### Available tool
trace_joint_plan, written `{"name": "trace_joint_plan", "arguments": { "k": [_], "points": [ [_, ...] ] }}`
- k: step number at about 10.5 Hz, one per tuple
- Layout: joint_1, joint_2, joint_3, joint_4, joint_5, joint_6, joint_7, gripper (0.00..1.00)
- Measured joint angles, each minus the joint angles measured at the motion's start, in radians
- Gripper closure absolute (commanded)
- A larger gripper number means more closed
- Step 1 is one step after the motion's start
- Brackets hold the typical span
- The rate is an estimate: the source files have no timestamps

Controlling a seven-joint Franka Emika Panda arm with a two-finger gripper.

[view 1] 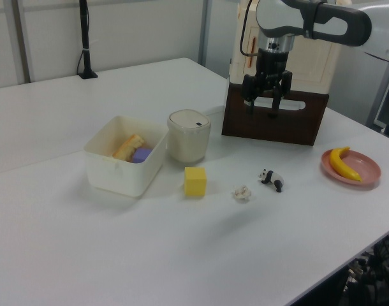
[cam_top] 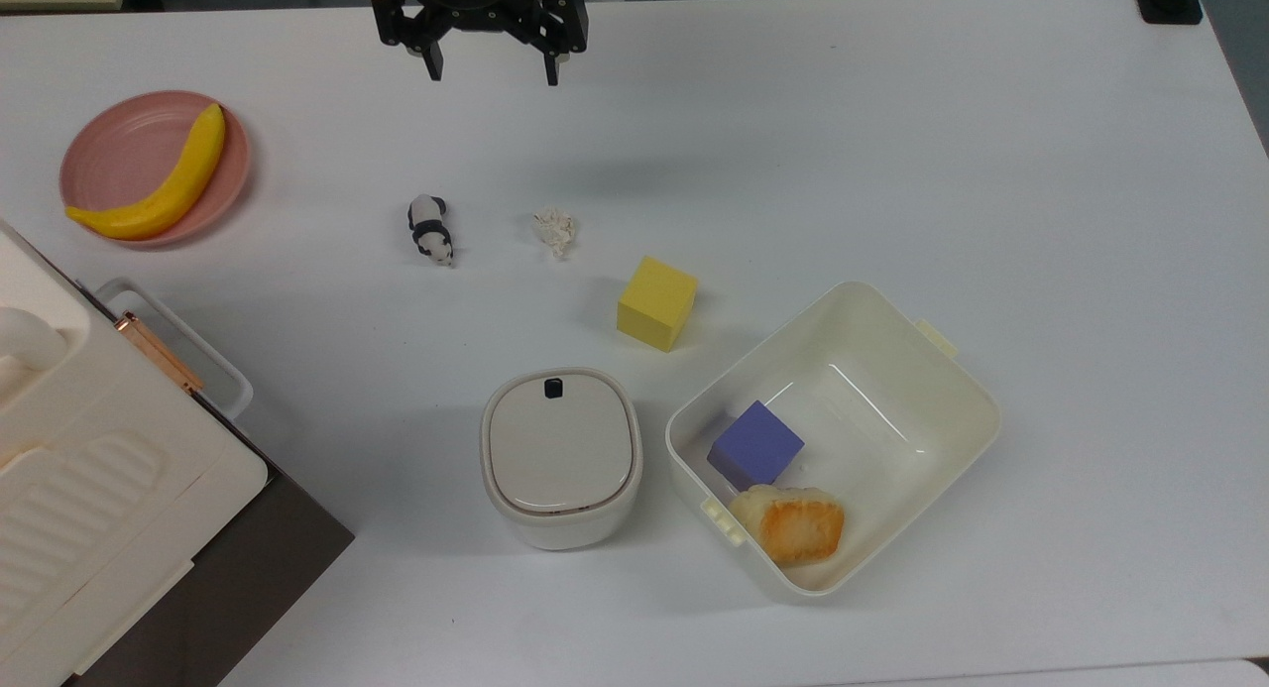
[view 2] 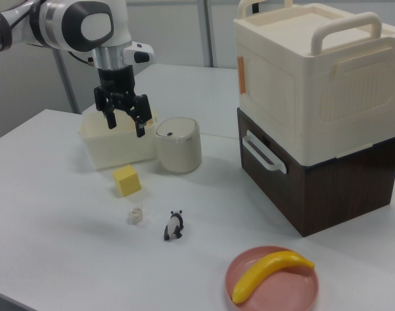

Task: Open the trash can

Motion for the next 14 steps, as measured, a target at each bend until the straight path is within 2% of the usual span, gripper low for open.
{"name": "trace_joint_plan", "arguments": {
  "k": [10,12,13,14],
  "points": [
    [0.0,0.005,0.0,-0.004,0.0,0.004,-0.001,0.0],
    [-0.004,0.017,-0.001,-0.006,0.0,0.063,-0.001,0.0],
    [-0.012,0.028,-0.001,-0.006,0.0,0.108,-0.001,0.05],
    [-0.024,0.043,-0.001,-0.006,0.0,0.156,0.001,0.15]
  ]
}}
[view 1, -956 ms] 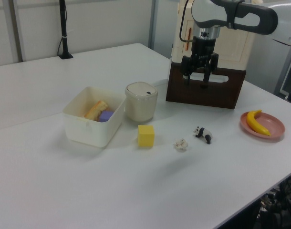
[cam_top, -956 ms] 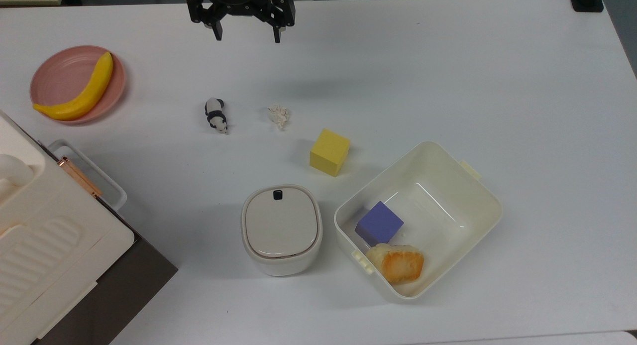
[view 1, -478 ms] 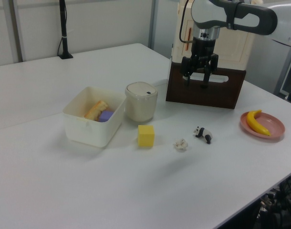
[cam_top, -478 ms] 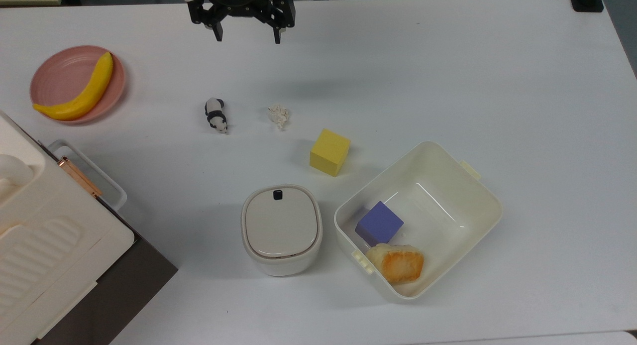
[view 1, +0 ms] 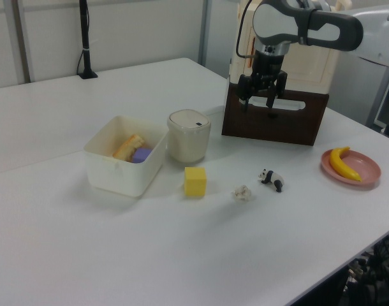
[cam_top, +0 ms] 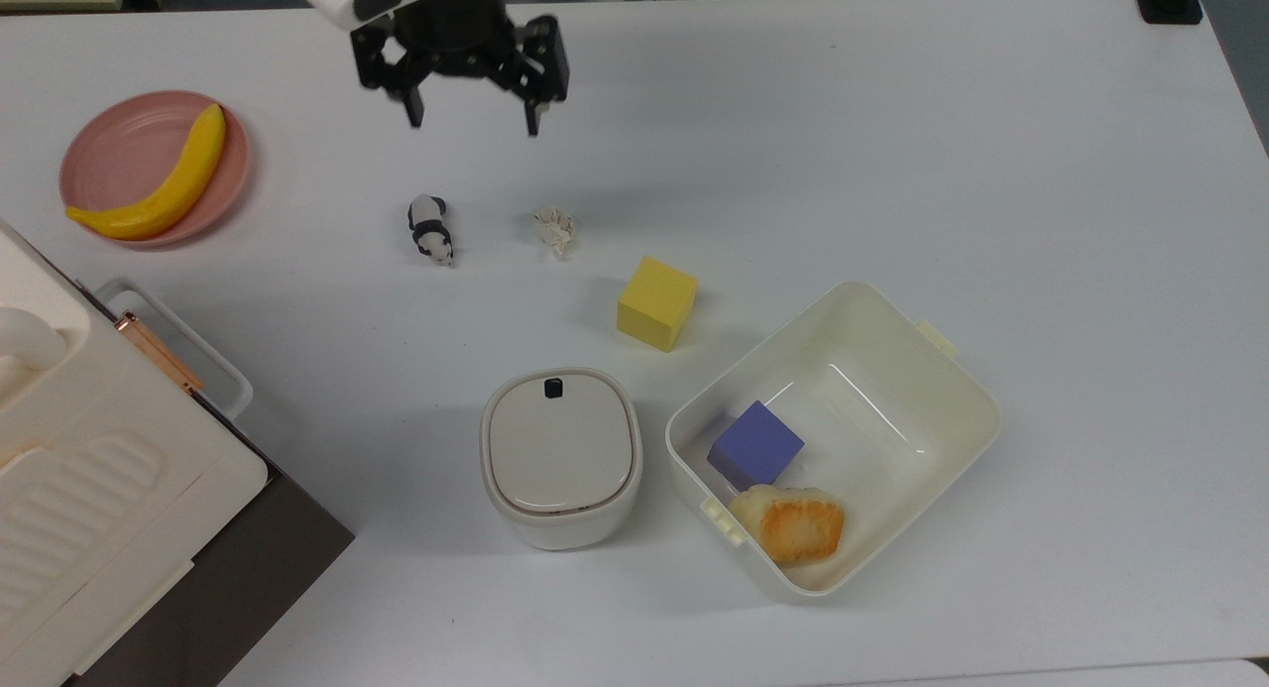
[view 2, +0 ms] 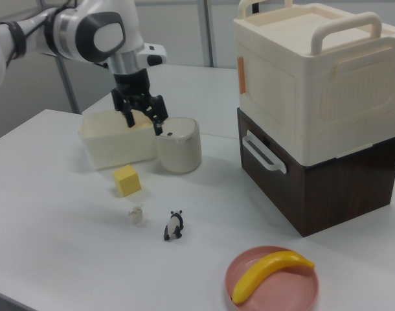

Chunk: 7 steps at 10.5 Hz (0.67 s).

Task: Open the trash can
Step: 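Move the gripper over the cream trash can and lower it to the lid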

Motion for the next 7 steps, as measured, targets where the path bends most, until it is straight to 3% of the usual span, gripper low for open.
{"name": "trace_joint_plan", "arguments": {
  "k": [2,4,5,7],
  "points": [
    [-0.02,0.04,0.0,-0.001,0.0,0.126,0.027,0.52],
    [-0.024,0.09,0.0,-0.002,0.0,0.24,0.037,0.95],
    [-0.024,0.111,0.002,-0.002,0.004,0.286,0.045,1.0],
    [-0.019,0.139,0.007,-0.001,0.034,0.364,0.047,1.0]
  ]
}}
